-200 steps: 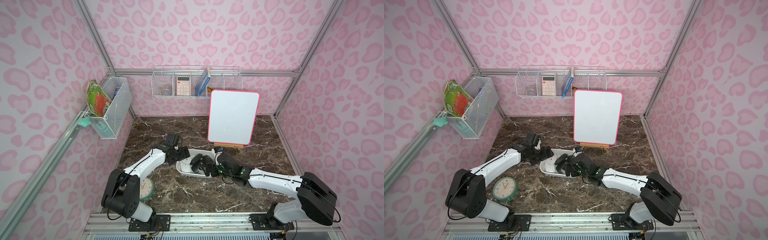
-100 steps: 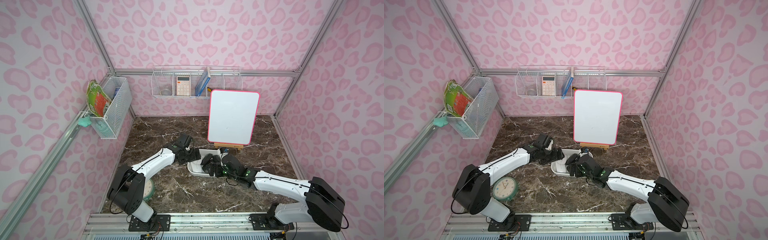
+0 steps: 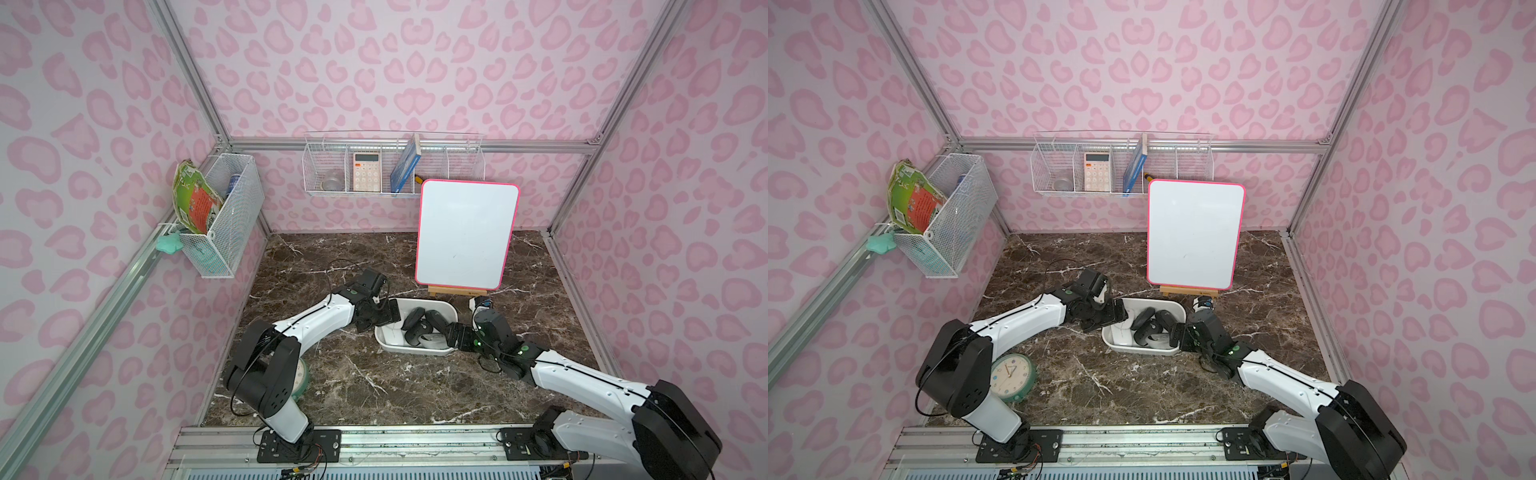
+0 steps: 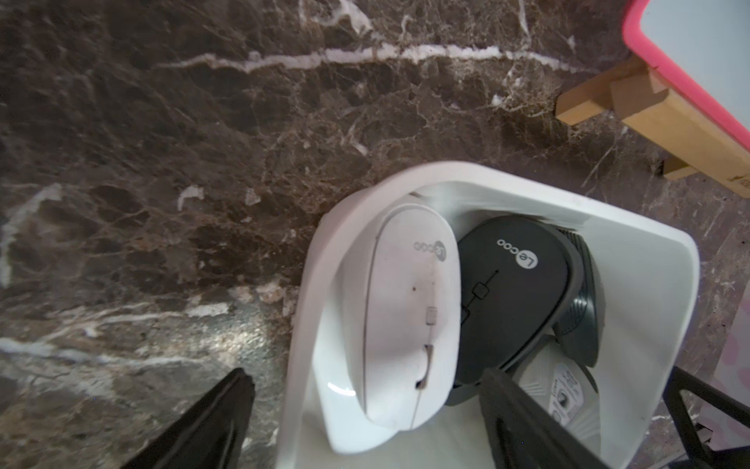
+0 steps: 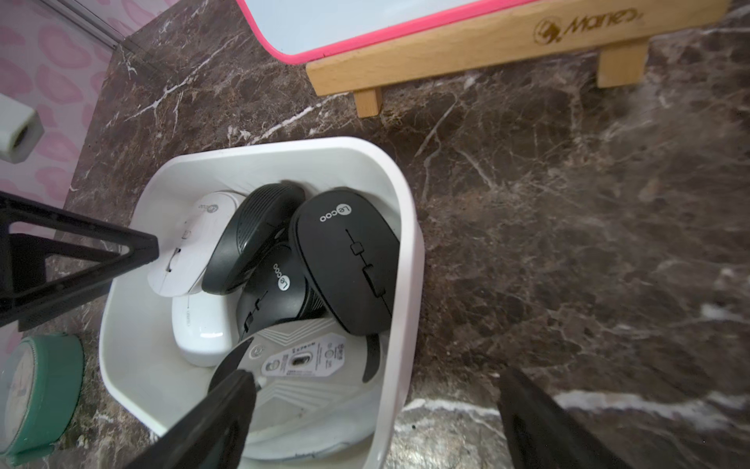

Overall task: Take out the mouse from the storage box
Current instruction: Move the storage box to the center of the board, then pick up the mouse from the storage box.

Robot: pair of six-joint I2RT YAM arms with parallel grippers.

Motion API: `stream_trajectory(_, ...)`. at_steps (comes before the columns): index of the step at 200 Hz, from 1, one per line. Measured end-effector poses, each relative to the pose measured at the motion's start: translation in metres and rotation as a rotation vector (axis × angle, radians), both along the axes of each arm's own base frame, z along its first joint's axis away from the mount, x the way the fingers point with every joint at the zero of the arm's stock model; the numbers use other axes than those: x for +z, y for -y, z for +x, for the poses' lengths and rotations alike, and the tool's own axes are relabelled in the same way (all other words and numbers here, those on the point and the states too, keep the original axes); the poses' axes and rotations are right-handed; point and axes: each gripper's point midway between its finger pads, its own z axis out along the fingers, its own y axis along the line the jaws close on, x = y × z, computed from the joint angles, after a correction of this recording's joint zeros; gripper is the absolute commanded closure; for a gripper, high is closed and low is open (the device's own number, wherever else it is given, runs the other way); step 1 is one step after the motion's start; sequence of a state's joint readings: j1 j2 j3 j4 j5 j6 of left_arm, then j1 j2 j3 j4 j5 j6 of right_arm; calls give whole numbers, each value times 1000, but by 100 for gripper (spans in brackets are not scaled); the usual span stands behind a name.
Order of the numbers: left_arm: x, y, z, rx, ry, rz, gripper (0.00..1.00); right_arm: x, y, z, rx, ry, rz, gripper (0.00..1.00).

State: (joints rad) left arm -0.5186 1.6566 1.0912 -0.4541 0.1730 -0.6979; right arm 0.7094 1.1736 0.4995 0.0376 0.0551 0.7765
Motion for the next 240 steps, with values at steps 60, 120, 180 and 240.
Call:
stream_trajectory(60,13,33,7,-62,14,-24,8,4,-5,-2,30,5,53,5)
stream_trajectory(120,43,-6,-2,-60,107,140,7,20,40,10,-91,110,30,4)
stream_trajectory(180,60,34,1,-269,163,177,14,20,80,15,-186,180,7,4)
stream_trajectory(240,47,78,8,-431,132,196,24,7,100,10,-215,208,-5,4)
